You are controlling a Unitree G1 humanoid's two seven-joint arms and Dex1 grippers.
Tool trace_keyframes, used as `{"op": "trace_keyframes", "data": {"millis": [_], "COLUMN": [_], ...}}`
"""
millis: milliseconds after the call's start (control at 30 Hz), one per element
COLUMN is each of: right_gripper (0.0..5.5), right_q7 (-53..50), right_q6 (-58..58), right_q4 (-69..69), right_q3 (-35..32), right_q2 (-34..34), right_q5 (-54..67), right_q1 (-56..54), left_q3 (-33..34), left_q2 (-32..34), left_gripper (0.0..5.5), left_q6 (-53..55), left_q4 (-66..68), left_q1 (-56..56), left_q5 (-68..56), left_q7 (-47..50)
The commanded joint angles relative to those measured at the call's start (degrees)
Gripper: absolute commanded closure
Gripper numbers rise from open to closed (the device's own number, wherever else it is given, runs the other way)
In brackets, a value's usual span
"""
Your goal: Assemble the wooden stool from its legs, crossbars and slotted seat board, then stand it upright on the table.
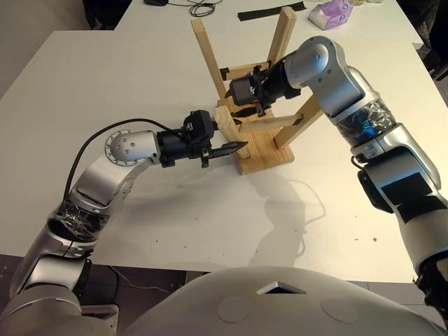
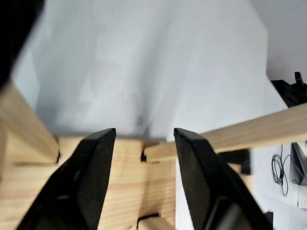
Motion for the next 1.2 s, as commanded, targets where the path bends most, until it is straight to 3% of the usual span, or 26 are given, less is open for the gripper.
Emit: {"op": "trace_keyframes", "data": {"millis": [33, 333, 900, 1200], "right_gripper": [3.25, 3.25, 3.25, 3.25], "right_q7": [0.48, 6.25, 7.11, 9.79], "right_q6": [-3.22, -3.95, -4.46, -0.03], "right_q4": [2.35, 2.35, 5.65, 4.5], "right_q3": [0.09, -0.34, -1.98, -4.19], "right_q2": [-1.24, -3.01, -3.37, -2.14], "right_q5": [-1.97, -2.19, -2.61, 0.79], "right_q1": [0.23, 0.1, -1.81, -3.26], "left_q3": [-5.87, -5.84, -6.73, -6.74], "left_q2": [4.21, 3.42, 1.27, 4.34], "left_gripper": [3.46, 3.46, 3.46, 3.46], "left_q6": [9.64, 9.95, 11.25, 9.74], "left_q4": [6.46, 7.45, 12.32, 10.85], "left_q1": [5.99, 5.6, 0.95, 3.05], "left_q5": [10.8, 11.05, 11.44, 11.29], "left_q7": [-0.1, 1.05, 2.23, -0.3]}}
